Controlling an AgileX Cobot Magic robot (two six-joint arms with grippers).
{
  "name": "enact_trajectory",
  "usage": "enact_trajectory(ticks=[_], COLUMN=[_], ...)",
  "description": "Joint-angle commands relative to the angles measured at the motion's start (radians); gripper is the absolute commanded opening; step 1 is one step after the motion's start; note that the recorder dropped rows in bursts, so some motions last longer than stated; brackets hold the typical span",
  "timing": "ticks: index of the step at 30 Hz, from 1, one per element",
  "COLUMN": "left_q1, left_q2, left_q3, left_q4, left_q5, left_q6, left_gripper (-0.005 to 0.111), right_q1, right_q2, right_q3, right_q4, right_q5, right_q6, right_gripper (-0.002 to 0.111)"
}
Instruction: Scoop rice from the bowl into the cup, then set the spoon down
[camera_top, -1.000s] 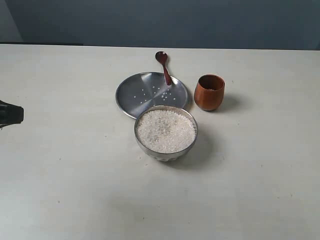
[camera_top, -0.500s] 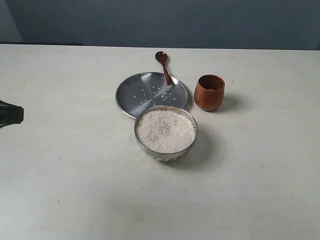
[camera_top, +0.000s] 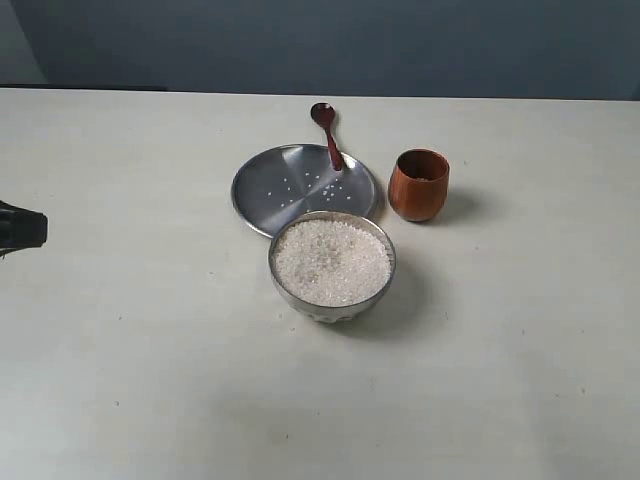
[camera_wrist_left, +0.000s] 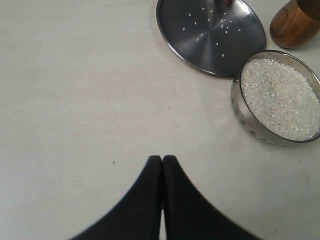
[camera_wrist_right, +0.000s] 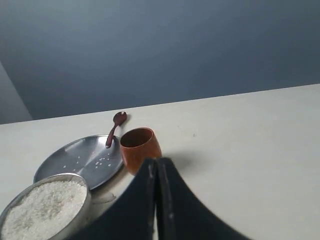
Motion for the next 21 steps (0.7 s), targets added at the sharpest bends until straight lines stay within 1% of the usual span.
enact_trajectory(ticks=[1, 5, 13, 21], left_q1=[0.0, 0.0, 0.0, 0.0], left_q2=[0.005, 0.005, 0.005, 0.005], left_q3=[-0.006, -0.006, -0.006, -0.006], left_q4=[-0.001, -0.001, -0.001, -0.001], left_q5=[-0.006, -0.006, -0.006, -0.006], left_q6=[-0.001, -0.001, -0.001, -0.001], left_gripper=[0.0, 0.0, 0.0, 0.0], right_q1=[-0.032, -0.053, -0.09, -0.09], right_q2=[-0.065, -0.115, -0.117, -0.117], right_q3=[0.04, 0.058, 0.057, 0.057], right_q4=[0.006, 0.013, 0.038, 0.066], right_q5=[-0.019, -0.01, 0.092, 0.098], right_q6=[-0.008, -0.008, -0.008, -0.025], right_gripper=[0.0, 0.0, 0.0, 0.0])
